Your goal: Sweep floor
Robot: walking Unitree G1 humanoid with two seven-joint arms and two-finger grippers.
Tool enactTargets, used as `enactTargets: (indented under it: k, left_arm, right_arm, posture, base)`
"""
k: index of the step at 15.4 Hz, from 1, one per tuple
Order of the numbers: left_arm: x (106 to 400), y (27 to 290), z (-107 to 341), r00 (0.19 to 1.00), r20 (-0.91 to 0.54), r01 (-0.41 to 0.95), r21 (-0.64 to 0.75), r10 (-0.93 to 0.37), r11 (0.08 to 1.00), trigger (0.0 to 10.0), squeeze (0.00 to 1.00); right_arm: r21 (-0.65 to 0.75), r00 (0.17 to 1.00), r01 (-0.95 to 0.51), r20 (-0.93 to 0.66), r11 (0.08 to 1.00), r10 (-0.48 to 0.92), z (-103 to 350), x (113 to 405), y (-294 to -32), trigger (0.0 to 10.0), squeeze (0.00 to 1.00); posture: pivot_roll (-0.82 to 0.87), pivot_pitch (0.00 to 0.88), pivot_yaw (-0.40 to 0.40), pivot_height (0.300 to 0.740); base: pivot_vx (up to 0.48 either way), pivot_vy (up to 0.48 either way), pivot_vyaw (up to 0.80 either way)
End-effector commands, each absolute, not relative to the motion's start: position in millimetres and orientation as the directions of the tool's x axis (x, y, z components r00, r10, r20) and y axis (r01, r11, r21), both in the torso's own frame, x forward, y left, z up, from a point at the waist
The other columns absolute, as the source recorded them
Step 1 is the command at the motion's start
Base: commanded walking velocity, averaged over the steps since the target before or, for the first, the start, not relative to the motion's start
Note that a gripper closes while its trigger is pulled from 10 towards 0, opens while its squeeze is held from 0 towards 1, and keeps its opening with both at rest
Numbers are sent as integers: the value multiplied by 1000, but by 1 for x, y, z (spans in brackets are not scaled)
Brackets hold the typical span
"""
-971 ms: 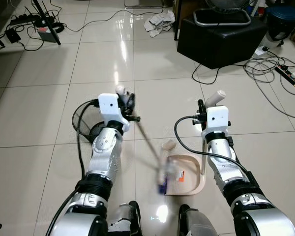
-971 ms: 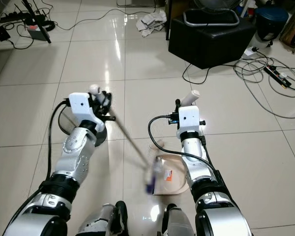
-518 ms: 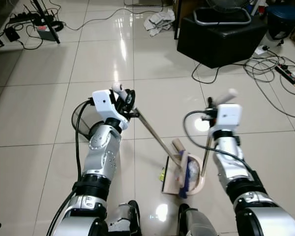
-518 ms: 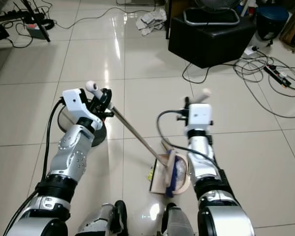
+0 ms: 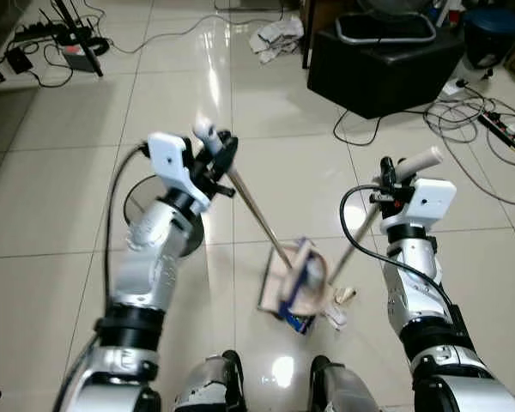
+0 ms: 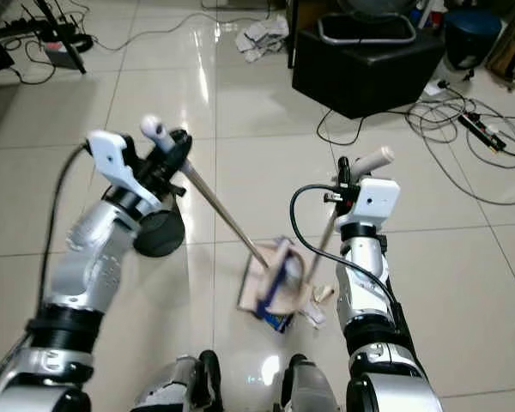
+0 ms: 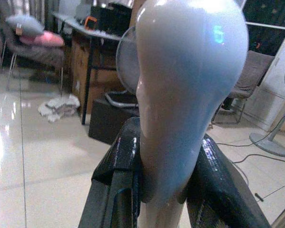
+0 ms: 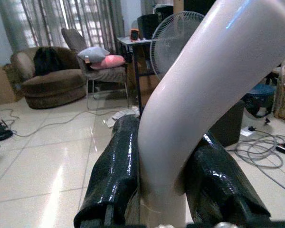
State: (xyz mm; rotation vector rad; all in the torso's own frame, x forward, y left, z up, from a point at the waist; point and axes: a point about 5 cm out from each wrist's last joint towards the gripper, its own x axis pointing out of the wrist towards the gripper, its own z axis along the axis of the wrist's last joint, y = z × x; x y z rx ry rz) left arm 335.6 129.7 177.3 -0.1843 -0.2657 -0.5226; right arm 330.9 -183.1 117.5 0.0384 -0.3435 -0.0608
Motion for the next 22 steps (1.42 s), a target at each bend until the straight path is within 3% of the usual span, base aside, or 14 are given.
enactTargets:
  k: [1, 5, 8, 14, 17, 22]
  left_arm:
    - [336, 131, 182, 811, 295, 550, -95, -504, 829, 10000, 0]
    - [342, 161, 217, 779, 340, 564, -11, -527, 826, 10000, 0]
    - [347, 188, 237, 793, 388, 513, -11, -469, 858, 10000, 0]
    - [356, 204, 232, 835, 385, 434, -25, -392, 900, 10000, 0]
    - [354, 234, 230, 884, 411, 221, 58, -225, 974, 10000, 0]
    - [347, 238, 205, 908, 354, 214, 66, -223, 975, 10000, 0]
  right_arm:
    - [71, 899, 30, 435, 997, -58, 134, 330, -180, 10000, 0]
    - [79, 901, 18, 431, 997, -50, 133, 327, -179, 10000, 0]
    - [82, 892, 22, 448, 996, -56, 136, 325, -181, 10000, 0]
    - [78, 884, 58, 459, 995, -87, 135, 313, -193, 10000, 0]
    - [82, 883, 53, 461, 995, -85, 137, 311, -193, 10000, 0]
    - [96, 876, 51, 474, 994, -91, 142, 308, -195, 10000, 0]
  posture:
    - [29, 167, 57, 740]
    - [36, 163, 60, 740]
    - [16, 148, 97, 740]
    - [-16, 151, 118, 740]
    - [-8, 148, 110, 740]
    - [-6, 142, 113, 740]
  base:
    - [0, 0, 0]
    - [0, 0, 0]
    - [0, 0, 0]
    - [0, 0, 0]
    - [0, 0, 0]
    - [0, 0, 0]
